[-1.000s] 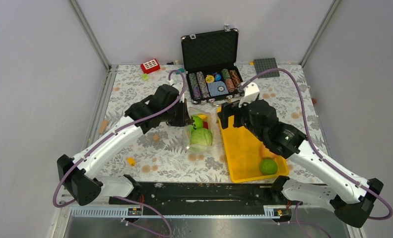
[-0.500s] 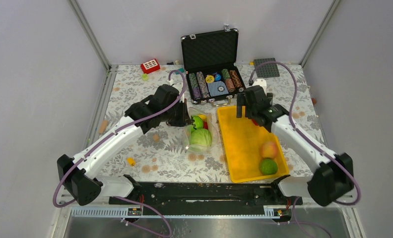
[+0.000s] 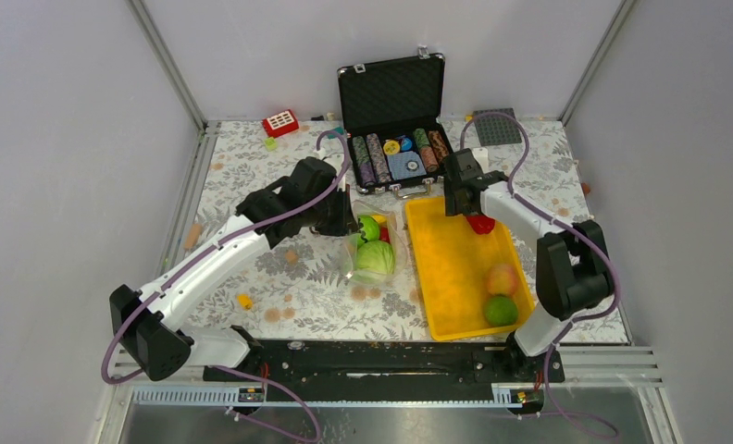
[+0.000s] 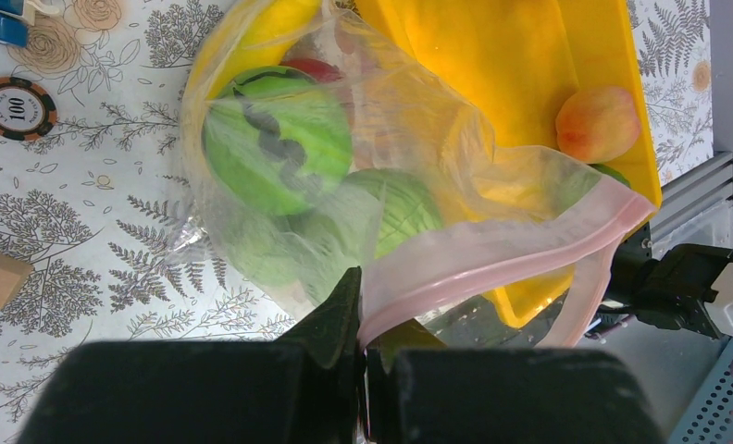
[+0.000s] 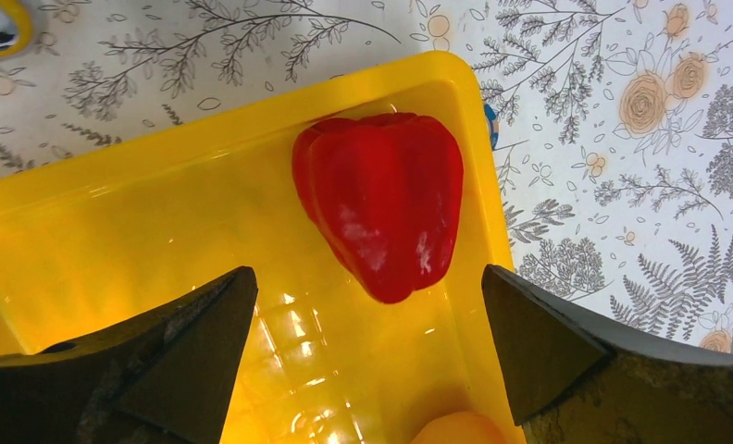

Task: Place the food in the zip-top bag and seal the zipper
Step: Pick up the fake vegetable from the bin.

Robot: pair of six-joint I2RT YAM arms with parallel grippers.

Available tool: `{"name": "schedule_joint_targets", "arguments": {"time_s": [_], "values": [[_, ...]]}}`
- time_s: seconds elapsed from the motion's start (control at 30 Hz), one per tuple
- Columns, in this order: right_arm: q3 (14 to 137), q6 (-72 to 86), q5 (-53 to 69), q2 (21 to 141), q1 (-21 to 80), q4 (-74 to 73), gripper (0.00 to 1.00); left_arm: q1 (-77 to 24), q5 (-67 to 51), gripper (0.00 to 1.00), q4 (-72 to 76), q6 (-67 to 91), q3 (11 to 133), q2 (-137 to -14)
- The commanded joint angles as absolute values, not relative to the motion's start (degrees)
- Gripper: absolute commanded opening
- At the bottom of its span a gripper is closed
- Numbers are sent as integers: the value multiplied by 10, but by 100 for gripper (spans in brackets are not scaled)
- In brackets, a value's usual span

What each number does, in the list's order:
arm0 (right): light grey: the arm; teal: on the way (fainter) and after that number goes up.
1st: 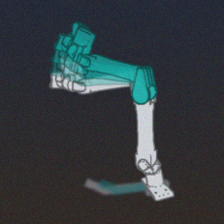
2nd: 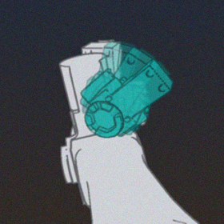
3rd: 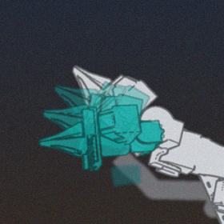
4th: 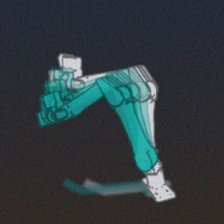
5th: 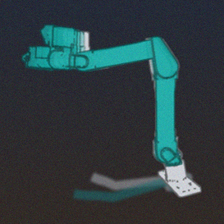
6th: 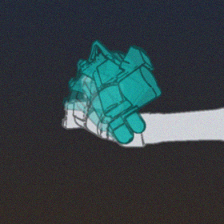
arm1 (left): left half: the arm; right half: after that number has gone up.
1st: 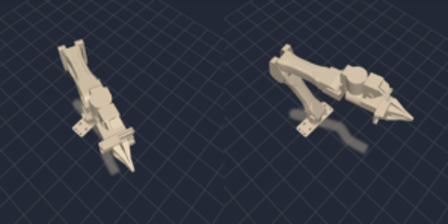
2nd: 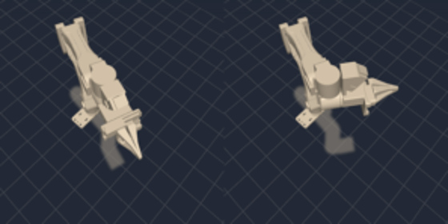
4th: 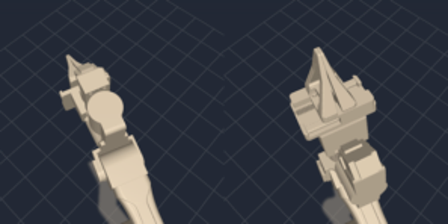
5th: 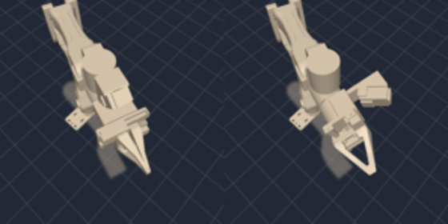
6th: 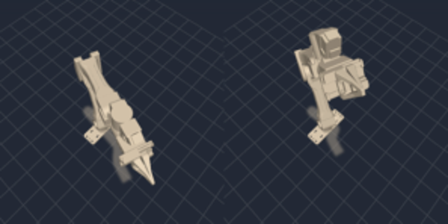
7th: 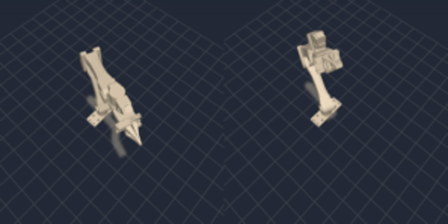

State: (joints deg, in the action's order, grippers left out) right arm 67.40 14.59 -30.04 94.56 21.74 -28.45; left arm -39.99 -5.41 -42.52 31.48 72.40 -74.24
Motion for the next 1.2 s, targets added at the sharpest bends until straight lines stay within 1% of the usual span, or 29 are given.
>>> {"name": "schedule_joint_targets", "arguments": {"time_s": [0.0, 0.43, 0.63, 0.93, 1.17], "values": [[708, 141, -312, 976, 203, -281, 100, -396, -54, 0, -403, 314, 751, -744], [756, 119, -281, 1047, 187, -296, 100, -395, -54, 0, -403, 315, 748, -745], [785, 105, -235, 1079, 177, -330, 100, -395, -49, 0, -403, 315, 746, -739], [814, 102, -259, 1114, 177, -374, 100, -395, -53, 0, -402, 313, 749, -744], [843, 112, -300, 1148, 177, -416, 100, -395, -51, 0, -402, 313, 748, -738]]}}
